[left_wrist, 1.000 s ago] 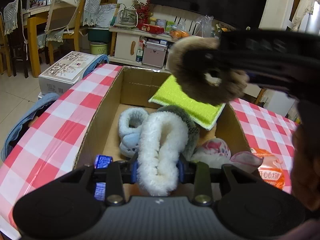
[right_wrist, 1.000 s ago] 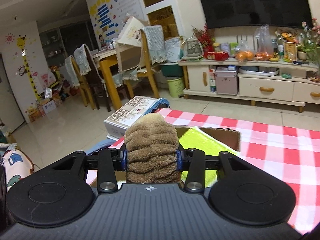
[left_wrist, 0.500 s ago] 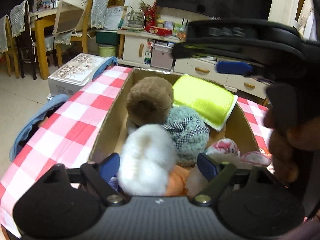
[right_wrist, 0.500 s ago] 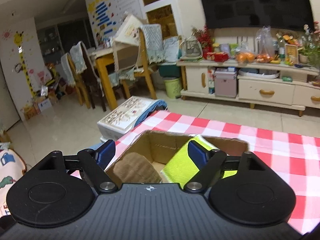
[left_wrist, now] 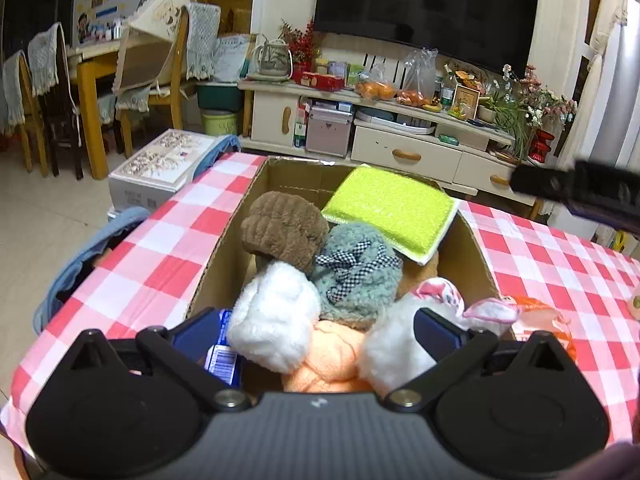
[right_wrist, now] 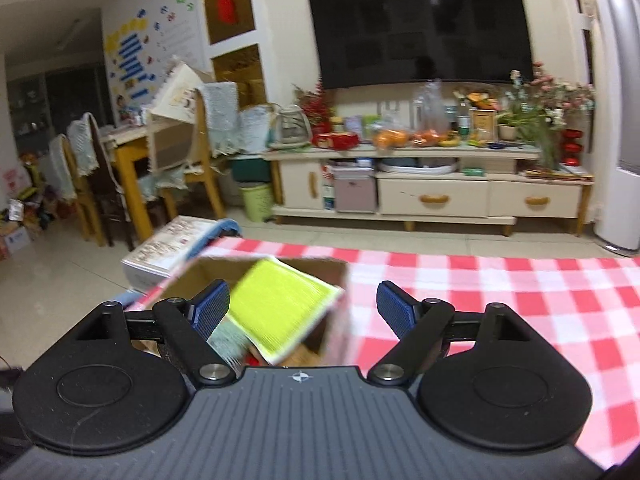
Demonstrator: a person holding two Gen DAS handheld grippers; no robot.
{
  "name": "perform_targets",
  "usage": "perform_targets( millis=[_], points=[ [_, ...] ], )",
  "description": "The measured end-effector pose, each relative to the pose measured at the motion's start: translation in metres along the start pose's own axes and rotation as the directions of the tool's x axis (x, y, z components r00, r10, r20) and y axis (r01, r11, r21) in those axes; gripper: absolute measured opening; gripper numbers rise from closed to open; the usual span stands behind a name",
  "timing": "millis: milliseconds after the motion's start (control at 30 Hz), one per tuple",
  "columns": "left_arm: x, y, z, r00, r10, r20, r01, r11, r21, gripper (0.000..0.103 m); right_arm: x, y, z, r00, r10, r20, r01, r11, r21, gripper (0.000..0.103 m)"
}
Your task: Organize soft objects
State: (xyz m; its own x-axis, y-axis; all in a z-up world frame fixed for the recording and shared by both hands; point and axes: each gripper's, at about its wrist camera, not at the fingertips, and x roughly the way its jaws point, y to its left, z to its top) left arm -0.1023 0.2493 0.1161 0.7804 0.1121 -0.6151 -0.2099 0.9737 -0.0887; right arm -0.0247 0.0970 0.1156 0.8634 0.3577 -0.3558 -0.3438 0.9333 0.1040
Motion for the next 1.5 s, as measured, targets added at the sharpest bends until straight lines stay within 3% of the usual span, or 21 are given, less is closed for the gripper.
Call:
perform_targets(
  millis=[433,967,1500],
  points=[
    [-0.036,-0.012,-0.02,1.0,0.024,0.006,-0.024,1.0,0.002,0.102,-0.042,-0.01,-0.026,0.997,-0.079,-0.025,0.079,0.997,0.023,0.101],
    [-0.091,-0.013,-0.043,0.999,0.031,0.042,-0.031,0.999,0.015,0.102,-0.065,-0.01,-0.04,0.994,-0.06,-0.093,0.062,0.998,0.023,0.101],
    [-0.123,-0.003,-0.055,0.995,0.044,0.093,-0.046,0.999,0.027,0.102,-0.063,-0.007,-0.043,0.997,-0.04,-0.06,0.038,0.999,-0.027,0.101]
  ],
)
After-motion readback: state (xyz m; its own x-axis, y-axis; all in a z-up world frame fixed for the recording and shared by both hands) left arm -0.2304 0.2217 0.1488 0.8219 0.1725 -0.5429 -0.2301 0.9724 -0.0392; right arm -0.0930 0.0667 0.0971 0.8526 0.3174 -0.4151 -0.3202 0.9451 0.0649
